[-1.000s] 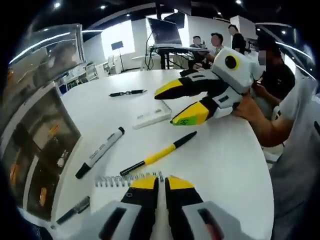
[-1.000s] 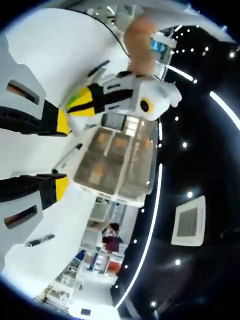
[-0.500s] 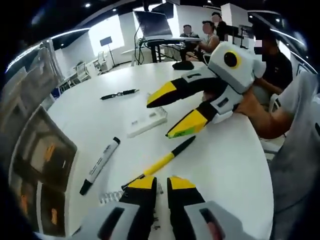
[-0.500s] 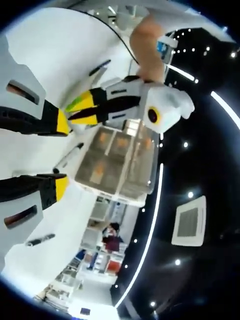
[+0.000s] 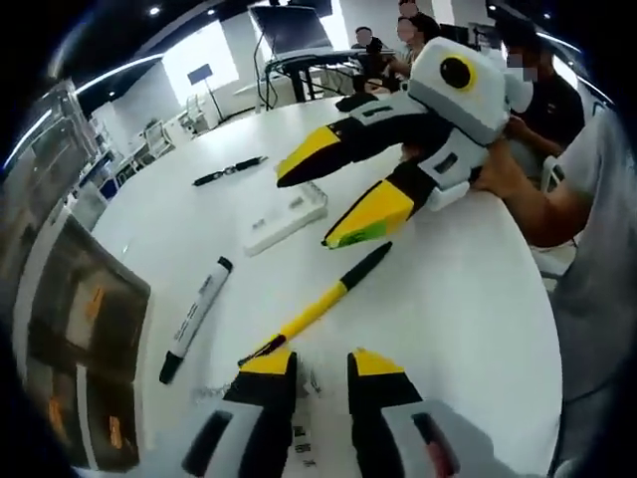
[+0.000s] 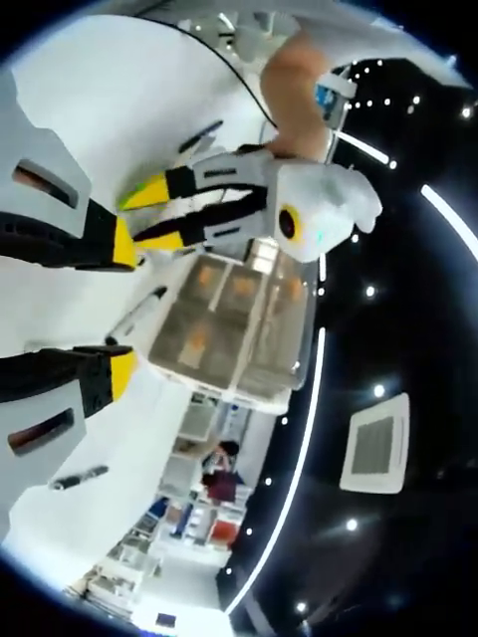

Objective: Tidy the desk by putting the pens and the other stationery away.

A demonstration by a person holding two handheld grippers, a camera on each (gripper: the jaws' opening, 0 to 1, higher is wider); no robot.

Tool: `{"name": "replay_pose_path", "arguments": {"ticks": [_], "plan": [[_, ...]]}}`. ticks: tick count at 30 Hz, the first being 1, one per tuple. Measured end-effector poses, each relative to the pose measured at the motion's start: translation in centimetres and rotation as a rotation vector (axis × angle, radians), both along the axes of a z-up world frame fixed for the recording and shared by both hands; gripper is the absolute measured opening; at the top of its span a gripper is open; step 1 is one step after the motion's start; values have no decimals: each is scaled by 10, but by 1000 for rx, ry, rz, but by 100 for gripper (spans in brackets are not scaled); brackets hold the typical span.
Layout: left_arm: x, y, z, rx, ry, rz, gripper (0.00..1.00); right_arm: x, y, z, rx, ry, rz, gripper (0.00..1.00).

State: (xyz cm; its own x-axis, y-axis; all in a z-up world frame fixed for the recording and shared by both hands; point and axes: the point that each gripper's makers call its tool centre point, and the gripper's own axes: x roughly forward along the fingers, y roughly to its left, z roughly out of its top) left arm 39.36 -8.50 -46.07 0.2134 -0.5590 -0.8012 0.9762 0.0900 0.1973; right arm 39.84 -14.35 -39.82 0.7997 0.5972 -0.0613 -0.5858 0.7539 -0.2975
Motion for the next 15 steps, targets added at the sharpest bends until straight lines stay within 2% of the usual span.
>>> {"name": "replay_pose_path", "arguments": {"ticks": [4,10,15], "plan": [[-5,2,2,-9,4,3,14,0,0,0,-3,-1,0,27],[-13,15,10,3,-24,-16,16,0,0,0,-1,-3,1,27],[-8,22,12,7,-30,13,14,-1,1,-1,-16,-2,4,27]]}}
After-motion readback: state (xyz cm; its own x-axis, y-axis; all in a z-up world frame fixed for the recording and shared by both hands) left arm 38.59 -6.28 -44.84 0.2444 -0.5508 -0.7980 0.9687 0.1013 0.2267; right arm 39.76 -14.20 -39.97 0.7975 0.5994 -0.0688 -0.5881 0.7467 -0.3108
